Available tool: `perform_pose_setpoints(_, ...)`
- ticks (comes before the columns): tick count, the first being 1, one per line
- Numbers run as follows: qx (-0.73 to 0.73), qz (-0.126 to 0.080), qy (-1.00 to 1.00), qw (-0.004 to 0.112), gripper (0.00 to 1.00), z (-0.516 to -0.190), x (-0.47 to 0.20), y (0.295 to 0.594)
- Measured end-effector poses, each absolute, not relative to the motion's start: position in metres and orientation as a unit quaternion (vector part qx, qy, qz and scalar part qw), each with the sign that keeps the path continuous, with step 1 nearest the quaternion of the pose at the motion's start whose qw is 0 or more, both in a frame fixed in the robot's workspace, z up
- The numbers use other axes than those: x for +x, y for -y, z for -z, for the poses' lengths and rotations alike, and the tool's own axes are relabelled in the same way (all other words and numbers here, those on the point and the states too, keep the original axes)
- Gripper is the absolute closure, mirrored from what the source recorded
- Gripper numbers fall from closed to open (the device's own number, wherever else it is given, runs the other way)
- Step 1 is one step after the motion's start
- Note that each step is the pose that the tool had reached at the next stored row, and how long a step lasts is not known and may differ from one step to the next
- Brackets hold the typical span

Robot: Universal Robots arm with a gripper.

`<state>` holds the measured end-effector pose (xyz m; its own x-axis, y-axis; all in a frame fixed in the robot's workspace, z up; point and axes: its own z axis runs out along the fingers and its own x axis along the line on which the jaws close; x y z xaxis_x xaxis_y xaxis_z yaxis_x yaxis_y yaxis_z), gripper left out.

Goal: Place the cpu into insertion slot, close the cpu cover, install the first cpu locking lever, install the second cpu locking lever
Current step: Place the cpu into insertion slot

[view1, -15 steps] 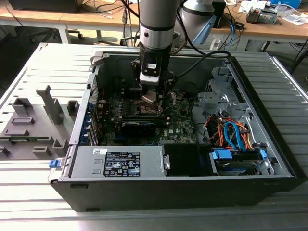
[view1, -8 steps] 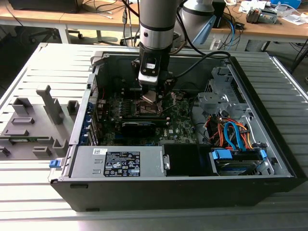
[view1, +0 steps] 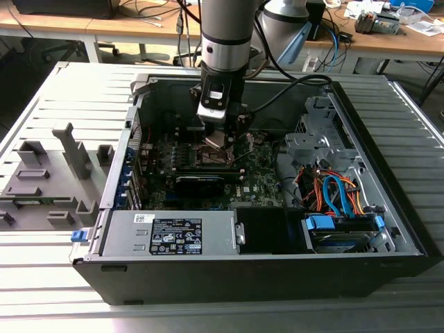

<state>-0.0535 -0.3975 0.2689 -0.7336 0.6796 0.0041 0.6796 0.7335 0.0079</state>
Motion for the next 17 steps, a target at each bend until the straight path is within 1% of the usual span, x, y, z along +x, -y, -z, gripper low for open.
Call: perform_pose_setpoints(17, -0.391, 0.004, 0.920, 0.000, 0.46, -0.2685, -0.0535, 0.3975)
